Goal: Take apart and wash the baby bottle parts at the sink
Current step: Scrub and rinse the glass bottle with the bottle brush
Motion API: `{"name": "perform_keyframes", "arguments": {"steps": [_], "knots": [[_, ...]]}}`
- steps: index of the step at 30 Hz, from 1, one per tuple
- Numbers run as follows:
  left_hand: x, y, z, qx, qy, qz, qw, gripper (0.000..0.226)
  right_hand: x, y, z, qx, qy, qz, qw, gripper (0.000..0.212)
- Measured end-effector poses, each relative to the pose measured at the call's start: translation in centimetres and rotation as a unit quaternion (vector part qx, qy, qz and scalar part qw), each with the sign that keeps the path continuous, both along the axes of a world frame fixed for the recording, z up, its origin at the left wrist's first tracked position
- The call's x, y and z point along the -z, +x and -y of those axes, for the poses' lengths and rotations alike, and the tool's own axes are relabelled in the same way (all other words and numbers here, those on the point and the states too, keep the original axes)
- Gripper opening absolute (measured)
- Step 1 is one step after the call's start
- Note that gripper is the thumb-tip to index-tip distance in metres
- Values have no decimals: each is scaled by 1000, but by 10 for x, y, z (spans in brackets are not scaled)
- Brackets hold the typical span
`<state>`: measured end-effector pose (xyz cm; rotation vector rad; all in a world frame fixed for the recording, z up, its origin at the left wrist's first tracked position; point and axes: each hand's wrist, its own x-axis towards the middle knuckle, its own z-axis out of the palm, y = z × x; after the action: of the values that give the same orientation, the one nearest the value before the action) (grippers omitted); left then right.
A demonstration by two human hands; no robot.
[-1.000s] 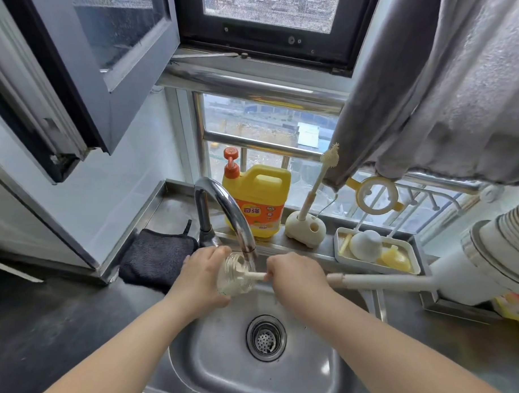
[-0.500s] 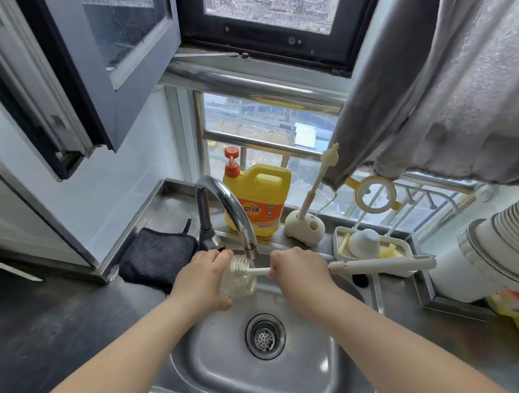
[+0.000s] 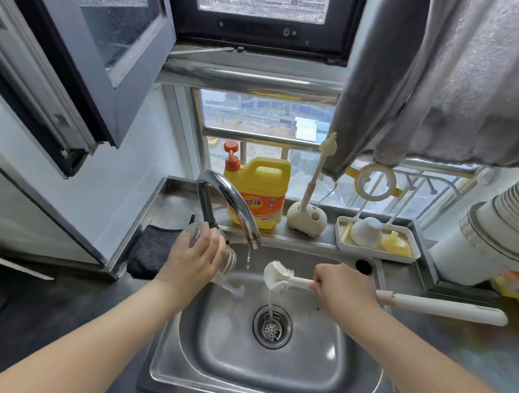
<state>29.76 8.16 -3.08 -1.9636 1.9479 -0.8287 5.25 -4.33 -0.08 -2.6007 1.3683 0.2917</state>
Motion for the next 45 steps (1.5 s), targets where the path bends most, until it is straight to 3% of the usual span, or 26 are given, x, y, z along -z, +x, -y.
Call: {"name": "perform_keyframes", "arguments": {"steps": [3,5,7,8,9,10,12,14,16,19,22,25,29,32,35,38,40,43,45], "knots": [[0,-1,2,62,-33,42,997,30,2,-4,0,6,8,8,1000,19],[1,-4,5,72,-56,54,994,34,2,-5,-1,6,9,5,1000,21],[8,-3,5,62,-92,43,993,37,2,-6,-1,7,9,0,1000,21],[10,-4,3,37,-90,28,995,26,1,-6,-1,9,9,-3,1000,21],[10,-4,0,-6,-72,-22,997,25,1,-7,-1,13,11,-3,1000,21],[12,-3,-1,-60,-44,-86,993,52,1,-9,0,16,13,-2,1000,21],[15,-3,-4,-187,16,-267,945,92,1,-11,0,21,16,2,1000,21],[18,-9,-7,-236,38,-402,884,91,-1,-13,0,30,23,9,999,20],[26,-15,-8,-213,32,-497,840,89,-6,-13,0,44,31,36,998,20],[30,-23,-6,-199,-5,-601,774,89,-16,-8,1,51,33,92,994,19],[33,-26,-1,-201,-8,-628,752,90,-25,2,1,41,50,129,990,18],[31,-27,6,-181,-7,-629,756,95,-31,14,-2,10,65,116,991,18],[22,-33,14,-142,13,-616,775,93,-34,38,-2,-76,7,35,996,19],[19,-35,17,-158,7,-619,769,82,-34,55,-4,-148,-64,5,987,10],[21,-33,17,-168,-17,-625,762,74,-32,69,-6,-162,-61,-12,985,13],[19,-35,18,-137,-35,-592,793,84,-29,80,-7,-99,29,-44,994,23],[16,-37,18,-136,-31,-552,822,90,-24,82,-5,-36,116,-31,992,18],[22,-36,13,-106,-29,-479,871,96,-18,78,4,4,255,1,967,24],[25,-34,12,-106,-53,-464,878,103,-17,73,7,34,339,23,940,33]]}}
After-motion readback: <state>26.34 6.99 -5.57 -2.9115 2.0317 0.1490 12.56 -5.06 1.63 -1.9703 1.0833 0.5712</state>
